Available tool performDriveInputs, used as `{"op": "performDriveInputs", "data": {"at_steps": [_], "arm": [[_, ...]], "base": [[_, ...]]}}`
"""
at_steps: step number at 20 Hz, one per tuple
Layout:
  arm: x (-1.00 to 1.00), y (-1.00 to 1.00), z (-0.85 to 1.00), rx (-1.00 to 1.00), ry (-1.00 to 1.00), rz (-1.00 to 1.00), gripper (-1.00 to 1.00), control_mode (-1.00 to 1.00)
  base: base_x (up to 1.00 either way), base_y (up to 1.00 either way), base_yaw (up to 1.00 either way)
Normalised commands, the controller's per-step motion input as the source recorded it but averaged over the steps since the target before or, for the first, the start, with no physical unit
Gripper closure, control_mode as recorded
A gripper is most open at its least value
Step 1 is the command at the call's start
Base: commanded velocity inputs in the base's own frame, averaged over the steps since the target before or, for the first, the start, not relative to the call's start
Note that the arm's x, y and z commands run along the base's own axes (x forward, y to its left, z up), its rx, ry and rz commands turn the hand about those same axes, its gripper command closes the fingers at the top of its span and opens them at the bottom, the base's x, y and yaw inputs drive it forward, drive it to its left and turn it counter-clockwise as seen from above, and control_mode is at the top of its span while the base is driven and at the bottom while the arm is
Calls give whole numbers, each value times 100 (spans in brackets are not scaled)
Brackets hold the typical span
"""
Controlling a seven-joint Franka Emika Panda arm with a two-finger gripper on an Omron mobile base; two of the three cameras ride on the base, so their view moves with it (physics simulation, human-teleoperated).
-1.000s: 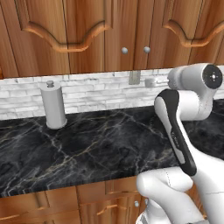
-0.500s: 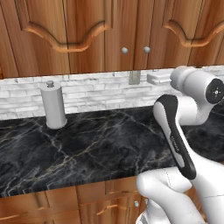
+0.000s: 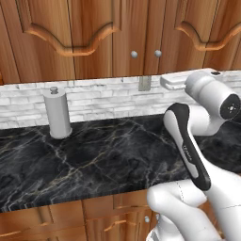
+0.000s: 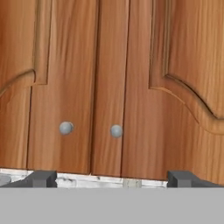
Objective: Open the cabinet directly in front. Then move the liquor and the mug to the dining counter with the candle on it.
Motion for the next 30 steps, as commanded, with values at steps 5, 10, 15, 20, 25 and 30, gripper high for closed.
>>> {"op": "performDriveInputs", "data": {"at_steps": [5, 10, 15, 20, 25, 30], "arm": [[11, -13, 20, 2, 0, 0, -100, -100], [12, -1, 9, 1, -7, 0, -100, -100], [6, 0, 0, 0, -14, 0, -100, -100], [12, 0, 0, 0, -4, 0, -100, -100], [30, -1, 0, 0, 0, 0, -100, -100], [20, 0, 0, 0, 0, 0, -100, -100]], "base": [[0, 0, 0], [0, 0, 0], [0, 0, 0], [0, 0, 0], [0, 0, 0], [0, 0, 0]]}}
